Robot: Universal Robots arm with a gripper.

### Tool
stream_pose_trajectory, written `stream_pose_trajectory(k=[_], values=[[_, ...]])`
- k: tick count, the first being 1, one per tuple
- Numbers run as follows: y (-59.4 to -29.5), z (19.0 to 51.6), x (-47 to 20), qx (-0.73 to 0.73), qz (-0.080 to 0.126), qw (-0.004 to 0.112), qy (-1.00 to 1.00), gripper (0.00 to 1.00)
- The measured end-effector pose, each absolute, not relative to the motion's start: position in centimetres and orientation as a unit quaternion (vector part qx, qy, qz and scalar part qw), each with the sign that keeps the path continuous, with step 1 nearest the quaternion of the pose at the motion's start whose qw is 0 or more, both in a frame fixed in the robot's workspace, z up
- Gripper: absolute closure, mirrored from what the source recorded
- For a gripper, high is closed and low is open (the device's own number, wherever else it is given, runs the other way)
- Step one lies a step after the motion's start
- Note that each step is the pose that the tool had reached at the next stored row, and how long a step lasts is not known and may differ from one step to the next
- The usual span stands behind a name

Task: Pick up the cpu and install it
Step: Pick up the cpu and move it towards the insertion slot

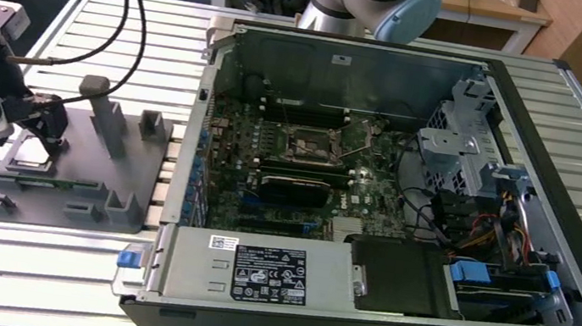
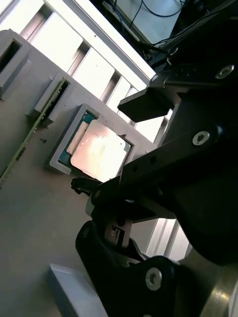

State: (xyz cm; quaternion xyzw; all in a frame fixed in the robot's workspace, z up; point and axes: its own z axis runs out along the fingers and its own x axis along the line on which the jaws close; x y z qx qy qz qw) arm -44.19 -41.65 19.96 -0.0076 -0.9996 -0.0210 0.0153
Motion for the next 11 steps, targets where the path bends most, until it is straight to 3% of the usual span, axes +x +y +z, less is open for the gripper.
stream_pose_trajectory(k=[11], values=[[-41.2, 18.9, -44.2, -0.007, -0.021, 0.015, -1.0, 0.28]])
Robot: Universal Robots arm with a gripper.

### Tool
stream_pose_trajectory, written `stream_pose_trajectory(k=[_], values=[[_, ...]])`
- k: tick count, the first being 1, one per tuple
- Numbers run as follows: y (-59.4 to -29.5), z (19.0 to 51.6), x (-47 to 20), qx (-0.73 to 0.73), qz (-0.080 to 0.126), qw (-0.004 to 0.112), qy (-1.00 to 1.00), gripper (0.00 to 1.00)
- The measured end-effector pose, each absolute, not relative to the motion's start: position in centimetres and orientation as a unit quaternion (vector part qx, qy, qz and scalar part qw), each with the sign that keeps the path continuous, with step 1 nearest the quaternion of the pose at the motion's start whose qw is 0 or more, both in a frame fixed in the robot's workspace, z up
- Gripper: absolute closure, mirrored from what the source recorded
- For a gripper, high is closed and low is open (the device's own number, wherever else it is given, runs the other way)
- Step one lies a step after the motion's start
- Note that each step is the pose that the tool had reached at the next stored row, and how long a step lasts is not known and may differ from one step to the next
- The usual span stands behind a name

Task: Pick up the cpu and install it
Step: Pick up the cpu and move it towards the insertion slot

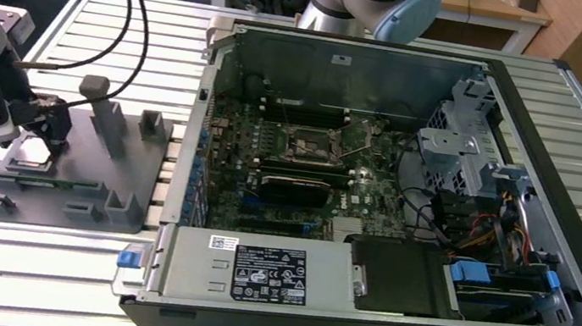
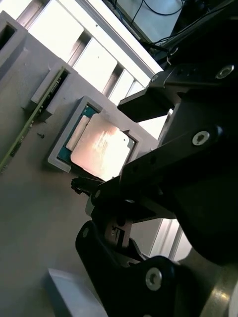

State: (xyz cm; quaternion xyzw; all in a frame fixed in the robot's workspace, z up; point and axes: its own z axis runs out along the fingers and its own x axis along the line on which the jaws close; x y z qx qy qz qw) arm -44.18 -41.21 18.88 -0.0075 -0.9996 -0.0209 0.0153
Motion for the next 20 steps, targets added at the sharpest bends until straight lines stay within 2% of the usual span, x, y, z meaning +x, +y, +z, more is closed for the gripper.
stream_pose_trajectory(k=[15, 16, 17, 19, 20], values=[[-41.08, 18.17, -44.34, -0.007, -0.019, 0.014, -1.0, 0.29], [-41.07, 18.15, -44.34, -0.007, -0.019, 0.014, -1.0, 0.36], [-41.07, 18.14, -44.34, -0.007, -0.019, 0.014, -1.0, 0.36], [-41.06, 18.15, -44.34, -0.007, -0.019, 0.014, -1.0, 0.46], [-41.05, 18.19, -44.34, -0.007, -0.019, 0.014, -1.0, 0.46]])
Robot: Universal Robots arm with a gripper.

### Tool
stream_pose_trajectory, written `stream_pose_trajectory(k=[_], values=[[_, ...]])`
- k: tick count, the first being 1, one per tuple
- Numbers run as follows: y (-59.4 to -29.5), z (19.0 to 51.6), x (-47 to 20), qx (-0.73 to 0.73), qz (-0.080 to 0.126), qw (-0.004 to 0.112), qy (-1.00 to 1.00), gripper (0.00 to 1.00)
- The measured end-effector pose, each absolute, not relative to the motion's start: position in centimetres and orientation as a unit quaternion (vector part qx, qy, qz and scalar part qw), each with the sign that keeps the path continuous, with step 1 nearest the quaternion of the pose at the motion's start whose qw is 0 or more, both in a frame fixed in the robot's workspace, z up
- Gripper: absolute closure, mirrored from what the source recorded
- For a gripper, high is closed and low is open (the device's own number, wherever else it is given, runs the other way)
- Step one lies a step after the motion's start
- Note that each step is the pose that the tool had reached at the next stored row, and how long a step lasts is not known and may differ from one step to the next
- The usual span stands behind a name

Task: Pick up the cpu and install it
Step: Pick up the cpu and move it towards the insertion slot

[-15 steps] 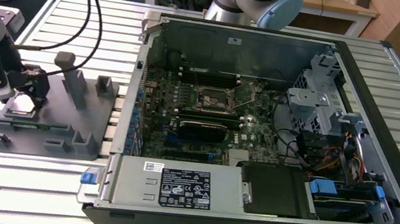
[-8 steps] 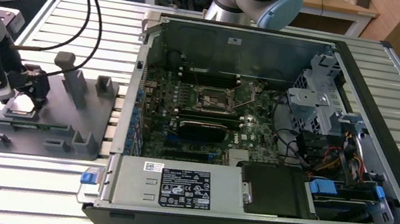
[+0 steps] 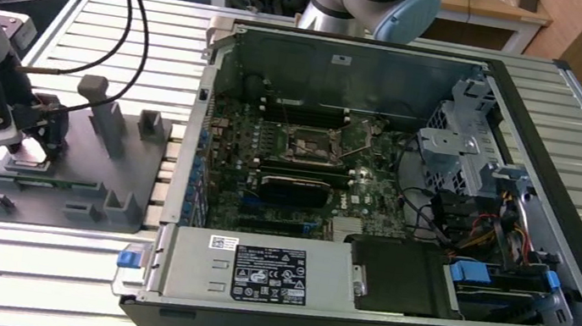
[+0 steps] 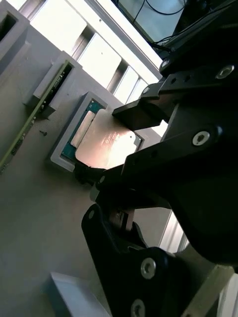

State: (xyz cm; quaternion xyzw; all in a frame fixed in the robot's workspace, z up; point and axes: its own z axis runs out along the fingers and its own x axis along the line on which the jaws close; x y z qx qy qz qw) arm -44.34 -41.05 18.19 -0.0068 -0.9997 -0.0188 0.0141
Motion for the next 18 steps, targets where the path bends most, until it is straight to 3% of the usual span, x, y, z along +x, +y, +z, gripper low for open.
stream_pose_trajectory(k=[18], values=[[-41.0, 20.3, -44.3, -0.007, -0.019, 0.014, -1.0, 0.46]])
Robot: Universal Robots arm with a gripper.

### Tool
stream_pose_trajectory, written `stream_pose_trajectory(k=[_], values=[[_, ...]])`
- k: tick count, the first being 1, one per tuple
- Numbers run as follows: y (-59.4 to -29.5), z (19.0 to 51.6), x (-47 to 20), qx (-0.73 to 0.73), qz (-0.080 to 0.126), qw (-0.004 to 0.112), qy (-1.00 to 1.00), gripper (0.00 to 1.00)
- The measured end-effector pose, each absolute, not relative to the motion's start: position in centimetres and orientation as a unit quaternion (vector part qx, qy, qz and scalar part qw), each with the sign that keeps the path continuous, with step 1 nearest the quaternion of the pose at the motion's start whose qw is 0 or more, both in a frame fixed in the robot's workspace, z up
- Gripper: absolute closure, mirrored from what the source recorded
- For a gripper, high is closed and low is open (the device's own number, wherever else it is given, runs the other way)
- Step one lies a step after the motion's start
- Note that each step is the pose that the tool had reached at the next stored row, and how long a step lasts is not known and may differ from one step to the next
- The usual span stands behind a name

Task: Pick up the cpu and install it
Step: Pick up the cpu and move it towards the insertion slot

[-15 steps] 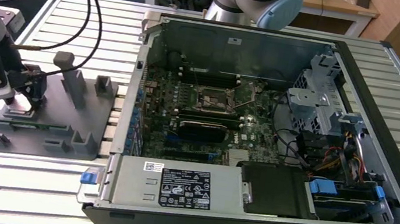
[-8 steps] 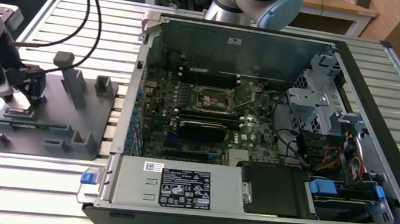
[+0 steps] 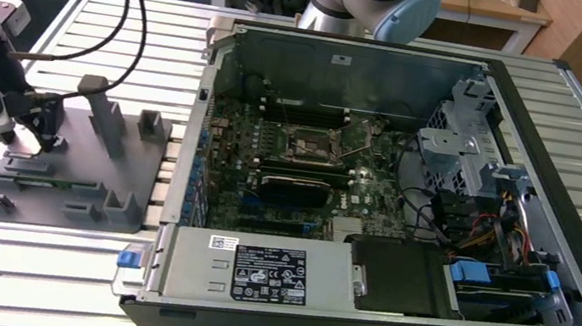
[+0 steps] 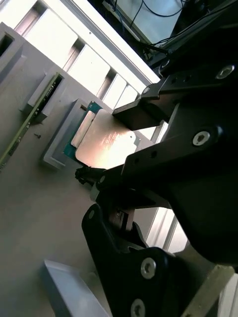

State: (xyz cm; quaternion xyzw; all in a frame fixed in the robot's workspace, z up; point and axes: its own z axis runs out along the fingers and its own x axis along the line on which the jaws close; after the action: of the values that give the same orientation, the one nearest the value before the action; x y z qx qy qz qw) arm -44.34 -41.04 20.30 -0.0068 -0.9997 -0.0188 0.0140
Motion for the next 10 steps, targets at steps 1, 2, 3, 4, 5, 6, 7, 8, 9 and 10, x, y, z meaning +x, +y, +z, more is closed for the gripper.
stream_pose_trajectory(k=[1, 2, 3, 4, 5, 6, 7, 8, 9, 10], values=[[-41.03, 20.4, -44.34, -0.007, -0.019, 0.014, -1.0, 0.46], [-41.03, 20.39, -44.33, -0.007, -0.019, 0.014, -1.0, 0.46], [-41.03, 20.39, -44.34, -0.007, -0.019, 0.014, -1.0, 0.46], [-41.04, 20.39, -44.34, -0.007, -0.019, 0.014, -1.0, 0.46], [-41.04, 20.39, -44.34, -0.007, -0.019, 0.014, -1.0, 0.46], [-41.04, 20.39, -44.34, -0.007, -0.019, 0.014, -1.0, 0.46], [-41.03, 20.4, -44.34, -0.007, -0.019, 0.014, -1.0, 0.46], [-41.04, 20.4, -44.34, -0.007, -0.019, 0.014, -1.0, 0.46], [-41.04, 20.4, -44.34, -0.007, -0.019, 0.014, -1.0, 0.46], [-41.03, 20.42, -44.34, -0.007, -0.019, 0.014, -1.0, 0.46]])
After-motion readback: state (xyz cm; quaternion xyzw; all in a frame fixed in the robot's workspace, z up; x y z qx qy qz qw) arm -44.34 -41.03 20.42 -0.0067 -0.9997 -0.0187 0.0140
